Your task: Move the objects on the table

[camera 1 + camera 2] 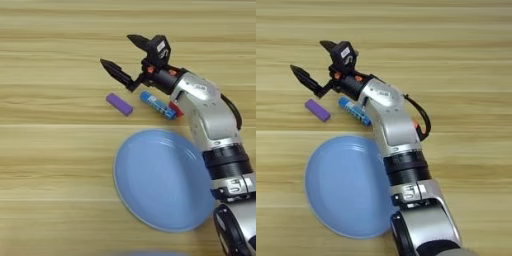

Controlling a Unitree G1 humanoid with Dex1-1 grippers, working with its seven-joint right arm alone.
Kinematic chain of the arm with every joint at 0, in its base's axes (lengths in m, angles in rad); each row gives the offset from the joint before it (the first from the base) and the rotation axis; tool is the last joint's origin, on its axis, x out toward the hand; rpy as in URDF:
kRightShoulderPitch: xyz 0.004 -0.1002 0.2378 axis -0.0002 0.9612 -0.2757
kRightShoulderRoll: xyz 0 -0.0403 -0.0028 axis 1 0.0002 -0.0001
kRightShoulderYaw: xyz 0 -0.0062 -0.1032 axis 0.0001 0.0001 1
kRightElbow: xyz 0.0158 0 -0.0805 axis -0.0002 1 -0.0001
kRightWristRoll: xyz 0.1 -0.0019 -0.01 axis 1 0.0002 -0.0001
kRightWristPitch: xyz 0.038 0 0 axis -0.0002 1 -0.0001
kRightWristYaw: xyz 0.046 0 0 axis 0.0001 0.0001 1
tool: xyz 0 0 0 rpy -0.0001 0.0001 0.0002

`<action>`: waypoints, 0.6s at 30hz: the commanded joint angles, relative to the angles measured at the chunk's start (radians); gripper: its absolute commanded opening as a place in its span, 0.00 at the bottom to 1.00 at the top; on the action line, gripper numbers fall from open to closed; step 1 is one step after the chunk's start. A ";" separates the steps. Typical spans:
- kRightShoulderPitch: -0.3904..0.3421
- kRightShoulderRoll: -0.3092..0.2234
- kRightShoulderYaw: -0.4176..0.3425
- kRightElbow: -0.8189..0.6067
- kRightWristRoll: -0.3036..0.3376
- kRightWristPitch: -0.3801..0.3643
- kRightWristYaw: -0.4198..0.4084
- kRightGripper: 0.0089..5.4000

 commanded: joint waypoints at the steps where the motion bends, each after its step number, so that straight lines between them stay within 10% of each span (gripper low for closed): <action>1: -0.047 -0.047 -0.047 -0.130 0.073 0.017 0.024 1.00; 18: 0.038 -0.235 -0.157 -0.342 0.274 0.179 0.163 1.00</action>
